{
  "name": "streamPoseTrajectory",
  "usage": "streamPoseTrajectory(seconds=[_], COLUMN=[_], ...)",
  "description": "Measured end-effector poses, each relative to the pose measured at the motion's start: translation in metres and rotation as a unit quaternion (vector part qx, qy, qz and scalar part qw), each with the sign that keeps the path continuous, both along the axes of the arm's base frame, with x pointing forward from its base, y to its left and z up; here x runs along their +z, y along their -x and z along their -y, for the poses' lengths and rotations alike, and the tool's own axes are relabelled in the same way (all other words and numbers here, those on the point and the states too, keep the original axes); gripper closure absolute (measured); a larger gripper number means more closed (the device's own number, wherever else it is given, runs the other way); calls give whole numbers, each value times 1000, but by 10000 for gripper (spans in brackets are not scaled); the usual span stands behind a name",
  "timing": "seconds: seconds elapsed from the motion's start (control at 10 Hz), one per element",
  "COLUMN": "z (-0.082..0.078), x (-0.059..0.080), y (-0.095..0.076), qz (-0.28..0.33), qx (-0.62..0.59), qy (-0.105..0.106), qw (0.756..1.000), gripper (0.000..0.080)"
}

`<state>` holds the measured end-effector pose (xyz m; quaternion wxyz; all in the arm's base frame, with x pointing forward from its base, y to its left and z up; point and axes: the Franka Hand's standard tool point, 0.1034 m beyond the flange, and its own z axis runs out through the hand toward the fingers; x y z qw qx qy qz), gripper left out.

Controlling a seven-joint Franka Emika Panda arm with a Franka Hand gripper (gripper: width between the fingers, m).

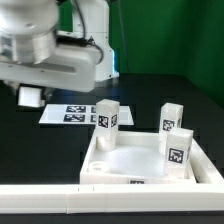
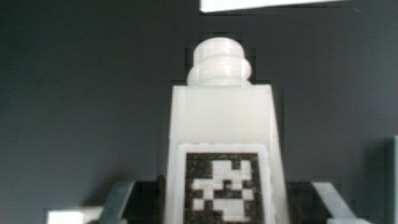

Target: Assemble square table

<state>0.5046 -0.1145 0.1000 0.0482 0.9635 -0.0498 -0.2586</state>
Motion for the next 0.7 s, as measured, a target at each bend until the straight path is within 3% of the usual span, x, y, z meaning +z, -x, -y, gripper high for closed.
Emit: streamPoseTrajectory(seconds=[0.1,0.2,0.5,0.7], z=[-10,-11,-9,-24], x=[-4,-5,-5,13], y=[-9,-5,-15,-46], qz=[59,80,182,257], qx=[8,13,22,14], qy=[9,6,17,12], qw=[998,997,983,966], gripper=[514,514,514,514])
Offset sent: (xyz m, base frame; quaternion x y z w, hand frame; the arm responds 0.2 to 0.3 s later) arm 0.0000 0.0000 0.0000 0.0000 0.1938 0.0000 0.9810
